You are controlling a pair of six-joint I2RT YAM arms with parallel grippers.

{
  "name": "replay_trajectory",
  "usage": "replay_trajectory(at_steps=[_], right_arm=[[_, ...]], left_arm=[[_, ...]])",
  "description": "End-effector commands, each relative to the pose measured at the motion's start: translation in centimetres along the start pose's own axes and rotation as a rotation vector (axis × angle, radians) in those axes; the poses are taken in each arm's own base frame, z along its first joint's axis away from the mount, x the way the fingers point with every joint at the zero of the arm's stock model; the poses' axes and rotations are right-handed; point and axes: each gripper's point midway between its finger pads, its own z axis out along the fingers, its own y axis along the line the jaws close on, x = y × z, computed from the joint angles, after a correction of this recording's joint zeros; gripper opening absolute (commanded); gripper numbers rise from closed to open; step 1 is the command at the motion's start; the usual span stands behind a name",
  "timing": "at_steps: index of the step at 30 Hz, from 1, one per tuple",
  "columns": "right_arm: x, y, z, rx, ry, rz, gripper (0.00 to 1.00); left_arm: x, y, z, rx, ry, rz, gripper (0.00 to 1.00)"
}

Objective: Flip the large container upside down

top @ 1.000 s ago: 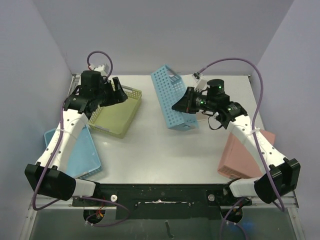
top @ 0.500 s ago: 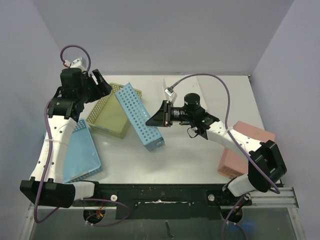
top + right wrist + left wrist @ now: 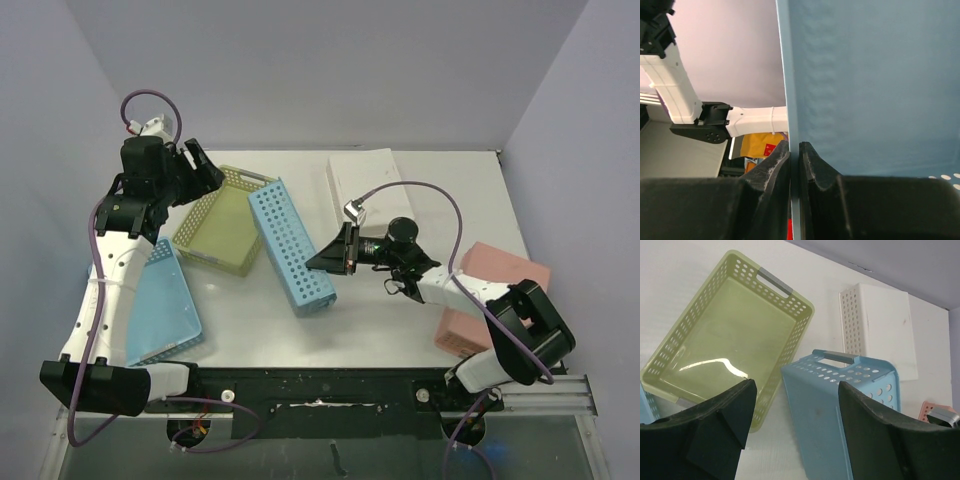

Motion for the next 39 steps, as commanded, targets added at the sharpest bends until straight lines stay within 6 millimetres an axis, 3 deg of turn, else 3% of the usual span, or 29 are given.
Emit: replay_trajectory(at_steps=[1,16,22,25,28,31,35,39], right_arm=[[0.5,4.2,-1.8,-0.132,0.018,-0.055,0.00],[2.9,-1.1,-6.4,0.032,-0.047,0.136,0.00],[3.1,-6.0,-8.6,0.199,-0.113,0.257,0.01],[3.1,-10.5,-10.9,0.443,-0.153,0.275,0.21],[2.1,-12.5,-13.6,0.638,-0.171,0.210,0.35],[1.8,-13.4,-15.4,0.750,-0.157,0.188,0.49],[1.1,-14.3,-16.4,0.838,-0.138,0.154,0.55],[0.1,-14.0,-16.0,0.831,-0.146,0.130,0.57]], left_arm=[[-2.2,-0.8,-0.7,0.029,-0.076,0.023,0.66],[-1.7,-0.8,-0.2,0.035,-0.063,0.016,0.66],[-1.6,-1.0,-0.1,0.043,-0.061,0.011,0.66],[-1.6,-0.9,-0.2,0.042,-0.060,0.013,0.66],[-1.5,-0.9,-0.2,0.042,-0.059,0.016,0.66],[-1.4,-0.9,-0.1,0.045,-0.057,0.016,0.66],[-1.4,-1.0,-0.1,0.049,-0.057,0.017,0.66],[-1.6,-1.0,-0.2,0.047,-0.061,0.022,0.66]])
